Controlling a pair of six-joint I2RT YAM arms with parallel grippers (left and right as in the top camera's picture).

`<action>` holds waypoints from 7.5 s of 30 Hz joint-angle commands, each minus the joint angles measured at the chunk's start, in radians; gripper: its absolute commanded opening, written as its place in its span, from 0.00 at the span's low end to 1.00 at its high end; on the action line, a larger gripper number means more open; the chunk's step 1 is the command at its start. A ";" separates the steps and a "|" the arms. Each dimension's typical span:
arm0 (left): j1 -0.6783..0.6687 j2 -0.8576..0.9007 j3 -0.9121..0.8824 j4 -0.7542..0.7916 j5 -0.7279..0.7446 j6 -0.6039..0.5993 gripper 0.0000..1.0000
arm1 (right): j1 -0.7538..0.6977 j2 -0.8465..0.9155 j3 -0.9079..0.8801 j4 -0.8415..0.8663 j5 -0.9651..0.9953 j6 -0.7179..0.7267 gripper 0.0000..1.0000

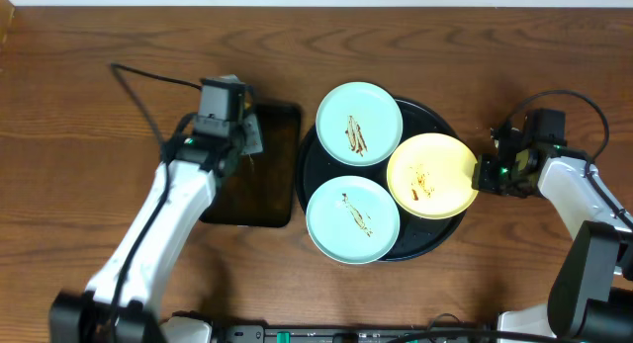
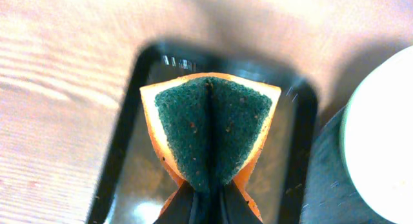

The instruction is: Clean dirty plates on tray and stack at the side

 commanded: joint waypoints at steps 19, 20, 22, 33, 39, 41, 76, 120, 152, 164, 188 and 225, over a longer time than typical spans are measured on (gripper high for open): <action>-0.002 -0.098 -0.003 0.072 -0.054 -0.046 0.07 | -0.003 0.015 0.004 -0.009 0.063 0.021 0.01; -0.002 -0.098 -0.003 0.072 -0.054 -0.046 0.07 | -0.003 0.015 0.004 -0.009 0.063 0.021 0.01; -0.002 -0.098 -0.003 0.072 -0.053 -0.046 0.08 | -0.003 0.015 0.004 -0.012 0.063 0.021 0.01; -0.003 0.070 -0.003 -0.071 0.136 -0.046 0.08 | -0.003 0.015 0.004 -0.021 0.063 0.021 0.01; -0.003 0.135 0.002 -0.108 0.215 -0.045 0.07 | -0.003 0.015 0.004 -0.024 0.063 0.021 0.01; -0.003 0.134 0.026 -0.147 0.222 -0.045 0.08 | -0.003 0.015 0.004 -0.024 0.063 0.021 0.01; -0.531 0.479 0.223 0.381 0.652 -0.181 0.07 | 0.025 0.015 0.004 -0.039 0.074 0.014 0.01; -0.613 0.614 0.235 0.402 0.044 -0.183 0.07 | 0.026 0.015 0.004 -0.066 0.090 0.033 0.01; -0.698 0.653 0.243 0.432 0.166 -0.070 0.08 | 0.026 0.015 0.004 -0.078 0.126 0.062 0.01; -0.586 0.580 0.247 0.359 0.260 -0.014 0.08 | 0.026 0.015 0.004 -0.080 0.126 0.062 0.01; -0.290 0.109 0.248 -0.261 -0.024 -0.023 0.07 | 0.040 0.015 -0.012 -0.026 0.126 0.063 0.19; -0.113 0.086 0.231 -0.357 0.014 -0.094 0.07 | 0.059 0.005 -0.055 -0.005 0.140 0.062 0.01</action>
